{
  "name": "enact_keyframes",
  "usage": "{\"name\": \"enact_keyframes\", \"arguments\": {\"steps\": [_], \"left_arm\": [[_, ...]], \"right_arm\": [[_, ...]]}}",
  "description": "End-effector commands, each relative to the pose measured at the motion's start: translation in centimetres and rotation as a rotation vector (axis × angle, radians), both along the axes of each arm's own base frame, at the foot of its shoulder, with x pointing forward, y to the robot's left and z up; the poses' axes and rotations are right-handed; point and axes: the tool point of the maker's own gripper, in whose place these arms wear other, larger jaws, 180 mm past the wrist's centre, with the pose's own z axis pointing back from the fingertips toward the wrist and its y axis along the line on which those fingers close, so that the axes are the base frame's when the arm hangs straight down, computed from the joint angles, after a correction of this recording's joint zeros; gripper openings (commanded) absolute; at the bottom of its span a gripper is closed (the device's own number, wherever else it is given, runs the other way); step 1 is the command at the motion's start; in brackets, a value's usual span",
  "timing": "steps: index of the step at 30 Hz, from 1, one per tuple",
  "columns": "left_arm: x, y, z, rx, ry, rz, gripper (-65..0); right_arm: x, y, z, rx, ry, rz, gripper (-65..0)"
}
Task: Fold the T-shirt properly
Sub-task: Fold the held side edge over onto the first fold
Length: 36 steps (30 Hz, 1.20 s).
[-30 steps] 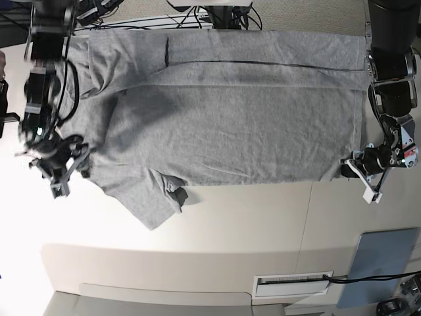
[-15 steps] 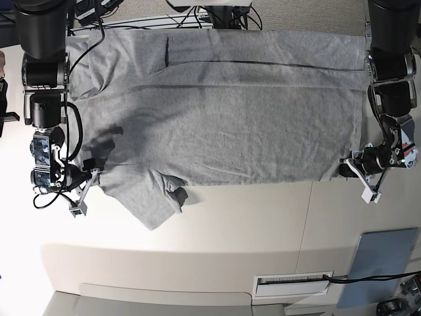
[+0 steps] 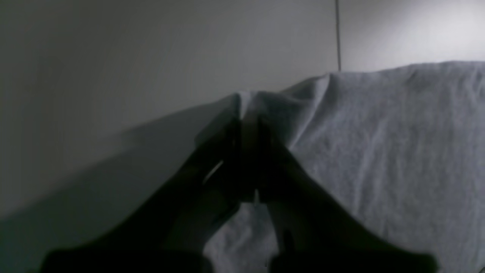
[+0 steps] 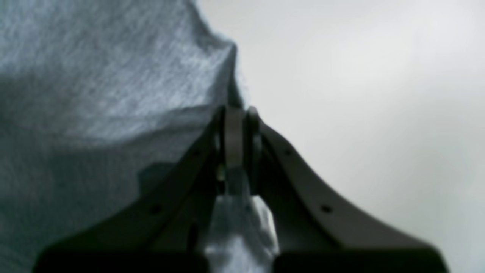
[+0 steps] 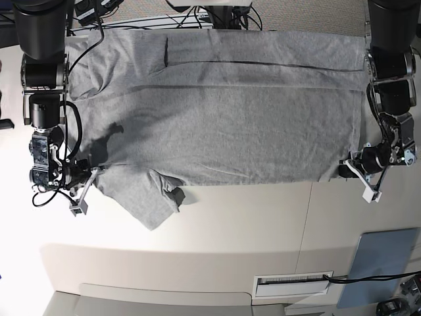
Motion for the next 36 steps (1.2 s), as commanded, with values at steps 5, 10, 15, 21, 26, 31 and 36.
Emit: {"name": "enact_keyframes", "arguments": {"steps": [5,10,15,21,26,31,36], "left_arm": [[2.0,0.8,4.1,-0.022,-0.127,-0.02,-65.0],[1.2,1.8,6.8,-0.049,-0.219,-0.022,-65.0],[-1.7,1.2,7.1,0.013,-0.212,-0.074,-65.0],[-5.6,0.9,7.5,0.02,-0.233,-0.08,-65.0],[-8.8,1.0,7.9,0.015,-0.213,-0.1,-65.0],[-12.0,1.8,6.9,0.004,-0.167,-0.074,-65.0],[-15.7,1.0,4.9,-0.037,-0.099,-0.107,-65.0]], "right_arm": [[2.7,-1.3,4.8,-0.09,-0.17,-0.001,-65.0],[1.0,-2.3,7.9,-0.282,-0.29,0.037,-65.0],[-1.3,-2.2,9.1,-0.351,-0.357,0.028,-65.0],[-5.2,-3.7,9.6,-0.35,-0.375,-0.032,-65.0],[-8.7,-4.0,9.9,-0.371,-0.38,-0.034,-65.0],[-11.9,-3.6,10.2,-0.39,-0.383,-0.009,-65.0],[-14.4,-4.0,8.6,-0.408,-0.33,0.001,-65.0]]}}
